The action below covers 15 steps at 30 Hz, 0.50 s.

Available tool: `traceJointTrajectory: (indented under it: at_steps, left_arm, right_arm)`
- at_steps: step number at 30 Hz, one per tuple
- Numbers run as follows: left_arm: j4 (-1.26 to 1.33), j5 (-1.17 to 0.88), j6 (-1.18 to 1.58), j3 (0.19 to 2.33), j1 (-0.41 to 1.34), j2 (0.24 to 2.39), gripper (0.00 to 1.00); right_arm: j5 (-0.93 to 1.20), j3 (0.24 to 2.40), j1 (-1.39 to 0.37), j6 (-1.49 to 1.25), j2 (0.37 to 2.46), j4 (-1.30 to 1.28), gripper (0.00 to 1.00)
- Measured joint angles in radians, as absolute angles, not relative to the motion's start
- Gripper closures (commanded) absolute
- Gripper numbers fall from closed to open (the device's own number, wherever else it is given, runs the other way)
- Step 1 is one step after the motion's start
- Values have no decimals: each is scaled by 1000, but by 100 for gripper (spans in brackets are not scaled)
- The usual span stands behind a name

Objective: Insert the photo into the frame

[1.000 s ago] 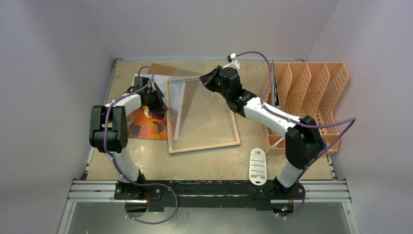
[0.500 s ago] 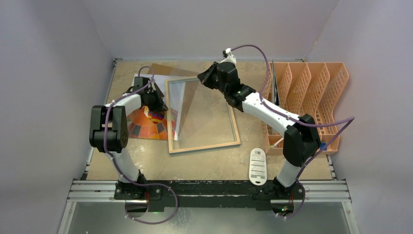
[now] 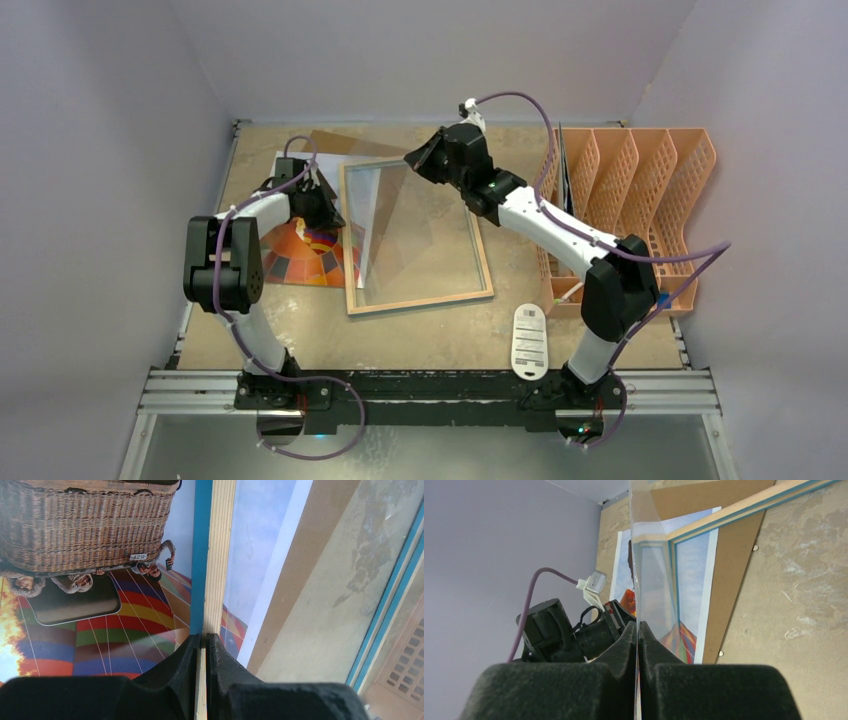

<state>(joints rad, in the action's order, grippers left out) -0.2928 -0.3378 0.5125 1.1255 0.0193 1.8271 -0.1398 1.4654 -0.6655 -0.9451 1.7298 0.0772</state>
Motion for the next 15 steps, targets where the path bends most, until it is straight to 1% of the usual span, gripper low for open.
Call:
traceJointTrajectory:
  at_steps: [6,15]
  left_arm:
    - [-293,-338,513,1126,19,1827,89]
    - [-292,-340,513,1126,19,1829,89]
  right_arm:
    - [-139,1511,-665,-981,1730,20,100]
    - [-145,1518,-665,-1000,1730,10,100]
